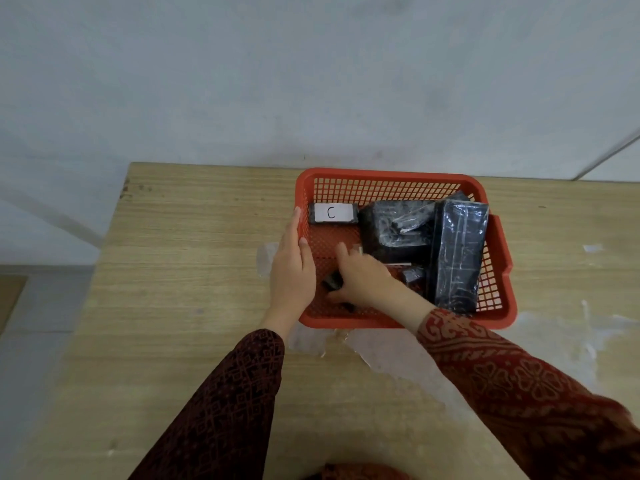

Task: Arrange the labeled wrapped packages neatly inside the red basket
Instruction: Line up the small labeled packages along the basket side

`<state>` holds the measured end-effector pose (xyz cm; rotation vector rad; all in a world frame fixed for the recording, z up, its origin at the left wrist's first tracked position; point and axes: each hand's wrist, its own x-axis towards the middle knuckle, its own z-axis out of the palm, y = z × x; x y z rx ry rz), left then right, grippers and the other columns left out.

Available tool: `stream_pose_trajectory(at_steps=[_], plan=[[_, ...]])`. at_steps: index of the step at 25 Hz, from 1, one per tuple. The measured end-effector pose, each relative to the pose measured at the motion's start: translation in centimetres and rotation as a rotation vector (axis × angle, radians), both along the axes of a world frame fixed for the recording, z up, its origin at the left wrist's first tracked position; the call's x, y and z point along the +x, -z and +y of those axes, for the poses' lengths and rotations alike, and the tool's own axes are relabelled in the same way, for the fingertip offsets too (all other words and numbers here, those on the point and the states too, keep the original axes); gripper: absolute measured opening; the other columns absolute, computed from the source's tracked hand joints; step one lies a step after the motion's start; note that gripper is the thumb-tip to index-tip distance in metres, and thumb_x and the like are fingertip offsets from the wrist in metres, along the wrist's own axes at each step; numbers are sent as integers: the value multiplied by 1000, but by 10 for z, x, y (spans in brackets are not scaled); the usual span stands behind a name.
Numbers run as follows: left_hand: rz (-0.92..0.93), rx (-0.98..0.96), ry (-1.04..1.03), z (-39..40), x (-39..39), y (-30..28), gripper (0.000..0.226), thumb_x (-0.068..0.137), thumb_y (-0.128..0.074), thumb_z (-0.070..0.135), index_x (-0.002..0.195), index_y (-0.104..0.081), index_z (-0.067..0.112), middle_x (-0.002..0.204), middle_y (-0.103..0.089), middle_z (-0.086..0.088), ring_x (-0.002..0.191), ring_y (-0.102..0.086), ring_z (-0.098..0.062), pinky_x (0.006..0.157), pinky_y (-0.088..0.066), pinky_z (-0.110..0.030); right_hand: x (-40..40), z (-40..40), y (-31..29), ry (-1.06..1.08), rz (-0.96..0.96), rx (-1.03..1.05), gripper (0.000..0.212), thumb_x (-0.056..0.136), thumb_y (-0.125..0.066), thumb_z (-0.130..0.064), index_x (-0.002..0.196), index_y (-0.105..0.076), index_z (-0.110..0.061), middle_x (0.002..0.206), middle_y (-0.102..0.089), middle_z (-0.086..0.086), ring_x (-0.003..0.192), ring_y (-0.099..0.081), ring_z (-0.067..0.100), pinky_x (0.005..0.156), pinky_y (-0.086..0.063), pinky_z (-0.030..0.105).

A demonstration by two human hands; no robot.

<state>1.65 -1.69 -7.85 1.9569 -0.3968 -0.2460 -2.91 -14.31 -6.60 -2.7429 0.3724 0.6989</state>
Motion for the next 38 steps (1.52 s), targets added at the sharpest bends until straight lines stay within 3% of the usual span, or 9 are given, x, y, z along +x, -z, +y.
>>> stream_pose_trajectory(at_steps=[4, 7, 12, 16, 20, 24, 29, 34, 38], plan=[[10, -11, -4, 0, -1, -2, 50, 101, -29, 21, 150, -19, 27, 154, -33, 2, 138, -36, -12, 112, -35, -39, 21, -32, -14, 188, -10, 360, 38, 85, -61, -40, 97, -56, -4, 90, -61, 8, 85, -60, 26, 64, -46, 32], [25, -24, 1, 1, -1, -4, 50, 102, -29, 19, 150, -19, 27, 154, -33, 2, 138, -36, -13, 113, -34, -38, 44, -42, -20, 147, -27, 359, 34, 92, -51, -32, 89, -60, 1, 81, -59, 10, 76, -55, 24, 56, -35, 29], [43, -14, -2, 1, -1, -4, 50, 102, -28, 21, 150, -18, 31, 154, -35, 2, 135, -42, -19, 109, -39, -40, 76, -43, -18, -39, -35, 222, 40, 86, -61, -14, 123, -49, -6, 119, -59, 15, 105, -57, 30, 82, -46, 34], [8, -13, -2, 1, -2, -4, 51, 102, -29, 21, 151, -19, 30, 156, -30, 6, 138, -36, -11, 112, -34, -29, 80, -39, -17, -61, -109, 267, 50, 84, -60, -4, 131, -47, -14, 127, -57, 14, 105, -57, 29, 78, -45, 33], [17, -16, -7, 0, 0, -2, 50, 102, -28, 22, 150, -19, 31, 151, -40, -2, 128, -48, -19, 103, -44, -32, 56, -36, -18, 299, -333, 337, 34, 79, -68, -12, 111, -56, -16, 102, -67, 15, 73, -59, 21, 53, -44, 24], [-6, -23, -19, 0, 1, -1, 49, 101, -29, 22, 150, -22, 26, 152, -35, 8, 122, -39, 13, 92, -29, 4, 23, -11, -7, 506, -560, 204, 39, 74, -76, -30, 98, -49, -14, 80, -63, 5, 71, -62, 24, 59, -53, 35], [-16, 2, -21, 2, 0, 1, 49, 101, -30, 23, 150, -21, 29, 152, -38, 4, 132, -43, -11, 106, -37, -21, 15, 6, 15, 528, -417, 35, 53, 80, -67, -48, 104, -42, -8, 95, -65, 17, 87, -65, 37, 61, -47, 38], [-17, -4, -30, 0, 1, 4, 49, 101, -31, 21, 149, -23, 26, 153, -36, 4, 135, -36, -6, 97, -25, 4, 27, 6, 21, 399, -352, -156, 64, 84, -53, -60, 111, -49, -3, 100, -68, 15, 90, -67, 36, 58, -40, 34], [-16, -11, -26, 0, 1, 4, 49, 101, -31, 20, 150, -24, 23, 153, -35, 4, 136, -32, -4, 98, -20, 6, 40, 2, 22, 447, -234, -148, 63, 85, -49, -62, 103, -58, -3, 99, -70, 13, 91, -67, 32, 60, -40, 33]])
